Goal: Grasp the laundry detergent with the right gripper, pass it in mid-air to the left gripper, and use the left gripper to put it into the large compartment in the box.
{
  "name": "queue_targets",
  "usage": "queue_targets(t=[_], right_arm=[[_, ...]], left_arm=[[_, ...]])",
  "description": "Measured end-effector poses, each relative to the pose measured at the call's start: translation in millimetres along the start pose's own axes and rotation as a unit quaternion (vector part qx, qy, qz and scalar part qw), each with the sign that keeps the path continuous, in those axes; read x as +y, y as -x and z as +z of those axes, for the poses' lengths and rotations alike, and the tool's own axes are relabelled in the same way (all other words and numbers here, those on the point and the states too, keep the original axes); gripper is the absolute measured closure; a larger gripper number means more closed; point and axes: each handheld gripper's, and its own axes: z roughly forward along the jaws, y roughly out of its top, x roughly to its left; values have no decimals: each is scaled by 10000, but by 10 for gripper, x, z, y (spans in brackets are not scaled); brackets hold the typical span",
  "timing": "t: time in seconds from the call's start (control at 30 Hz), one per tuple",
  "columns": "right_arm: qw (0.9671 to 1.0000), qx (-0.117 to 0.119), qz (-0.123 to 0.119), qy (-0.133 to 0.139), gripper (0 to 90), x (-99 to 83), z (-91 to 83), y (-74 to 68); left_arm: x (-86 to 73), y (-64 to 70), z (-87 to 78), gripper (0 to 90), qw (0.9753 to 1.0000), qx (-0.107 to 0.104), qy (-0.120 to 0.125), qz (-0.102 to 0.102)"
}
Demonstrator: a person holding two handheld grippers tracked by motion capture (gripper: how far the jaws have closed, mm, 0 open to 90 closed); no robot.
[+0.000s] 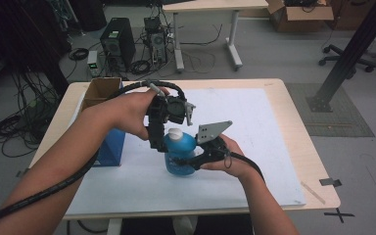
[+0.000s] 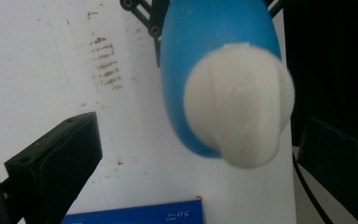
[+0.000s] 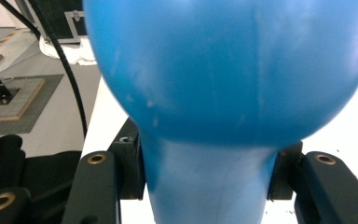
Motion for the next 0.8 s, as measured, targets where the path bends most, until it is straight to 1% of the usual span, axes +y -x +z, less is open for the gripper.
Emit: queue_targets(t=[0.07, 0.13, 0.37, 0.53, 0.8], right_arm=[[10000, -30, 24, 5, 453, 11, 33, 5], [10000, -87, -1, -26, 452, 29, 77, 5], [10000, -59, -38, 36, 452, 110, 159, 2], [10000, -54, -28, -10, 452, 158, 187, 0], [10000, -86, -5, 12, 451, 207, 196, -8]], left_arm=[[3, 2, 10, 2, 10000, -8, -10, 0], [7, 2, 28, 2, 10000, -11, -52, 2], [17, 7, 66, 2, 10000, -18, -86, 25], [15, 17, 96, 2, 9999, -21, -130, 28], [3, 29, 122, 5, 9998, -24, -184, 9]])
